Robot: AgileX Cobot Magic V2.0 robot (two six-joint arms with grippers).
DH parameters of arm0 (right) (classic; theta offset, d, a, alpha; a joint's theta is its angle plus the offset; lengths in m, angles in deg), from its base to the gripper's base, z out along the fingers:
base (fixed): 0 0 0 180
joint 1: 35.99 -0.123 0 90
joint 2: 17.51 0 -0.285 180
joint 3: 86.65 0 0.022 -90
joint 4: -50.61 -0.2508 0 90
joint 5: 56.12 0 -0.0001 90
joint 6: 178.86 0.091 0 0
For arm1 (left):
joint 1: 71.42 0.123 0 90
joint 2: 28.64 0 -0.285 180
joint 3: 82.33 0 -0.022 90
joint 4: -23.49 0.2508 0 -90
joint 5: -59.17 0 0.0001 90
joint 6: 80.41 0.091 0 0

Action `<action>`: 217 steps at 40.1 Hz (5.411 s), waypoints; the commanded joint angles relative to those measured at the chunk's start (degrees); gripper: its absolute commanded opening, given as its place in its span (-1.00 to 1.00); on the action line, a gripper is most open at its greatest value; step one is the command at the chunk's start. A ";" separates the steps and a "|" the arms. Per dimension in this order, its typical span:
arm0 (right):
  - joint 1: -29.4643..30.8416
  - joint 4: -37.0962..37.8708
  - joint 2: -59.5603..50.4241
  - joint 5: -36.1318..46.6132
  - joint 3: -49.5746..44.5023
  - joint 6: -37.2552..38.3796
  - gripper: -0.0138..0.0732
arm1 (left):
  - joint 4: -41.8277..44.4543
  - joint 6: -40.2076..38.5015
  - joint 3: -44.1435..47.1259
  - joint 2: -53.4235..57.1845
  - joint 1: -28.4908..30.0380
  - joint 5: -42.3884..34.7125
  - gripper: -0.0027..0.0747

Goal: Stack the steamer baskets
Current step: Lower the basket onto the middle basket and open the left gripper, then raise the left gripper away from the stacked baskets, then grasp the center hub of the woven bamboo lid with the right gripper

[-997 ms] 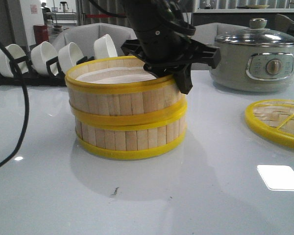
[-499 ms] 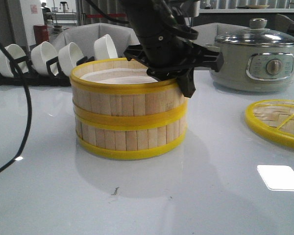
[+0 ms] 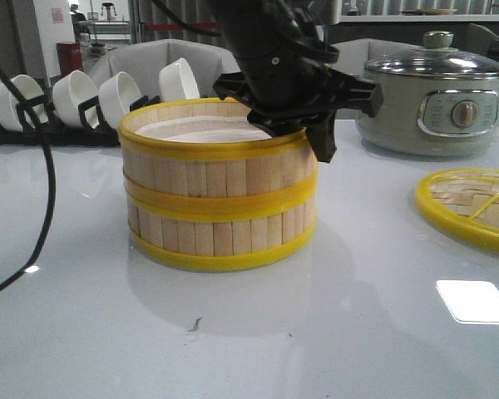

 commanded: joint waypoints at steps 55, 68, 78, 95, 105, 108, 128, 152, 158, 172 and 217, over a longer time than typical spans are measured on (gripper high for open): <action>0.24 0.20 -0.42 3.76 2.01 -0.17 0.28 | 9.37 -0.47 14.34 54.18 36.59 8.36 -0.68; 0.24 0.20 -0.42 4.02 2.01 -0.17 0.28 | 14.92 -6.64 37.36 79.88 36.54 3.32 -0.68; 0.24 0.20 -0.42 4.02 2.01 -0.17 0.28 | 15.47 -8.03 50.72 93.18 34.37 3.03 -0.68; 0.24 0.20 -0.42 3.41 2.01 -0.17 -0.26 | 15.83 -8.03 60.43 97.38 34.37 0.93 -0.68; 0.24 0.57 -0.37 3.19 2.01 -0.17 -0.57 | 15.88 -8.03 60.81 97.38 34.37 1.13 -0.68; 0.24 0.57 -0.38 3.33 2.01 -0.17 -0.57 | 15.88 -8.03 60.81 97.38 34.37 1.13 -0.68; 0.24 0.57 0.89 4.77 2.01 -0.84 0.28 | 15.88 -8.03 60.81 97.38 34.37 1.13 -0.68; 0.24 0.18 8.57 9.00 2.42 -0.84 0.28 | 15.88 -8.03 60.81 97.38 34.37 1.13 -0.68; 0.35 1.14 16.53 6.99 7.92 -0.88 0.28 | 15.88 -8.03 60.81 97.38 34.37 1.13 -0.68; 0.35 1.65 39.09 -3.21 30.60 -1.26 0.28 | 15.88 -8.03 60.81 97.38 34.37 1.13 -0.68; 1.11 4.90 55.56 -6.27 42.39 -1.26 0.28 | 15.88 -8.03 60.81 97.38 34.37 1.13 -0.68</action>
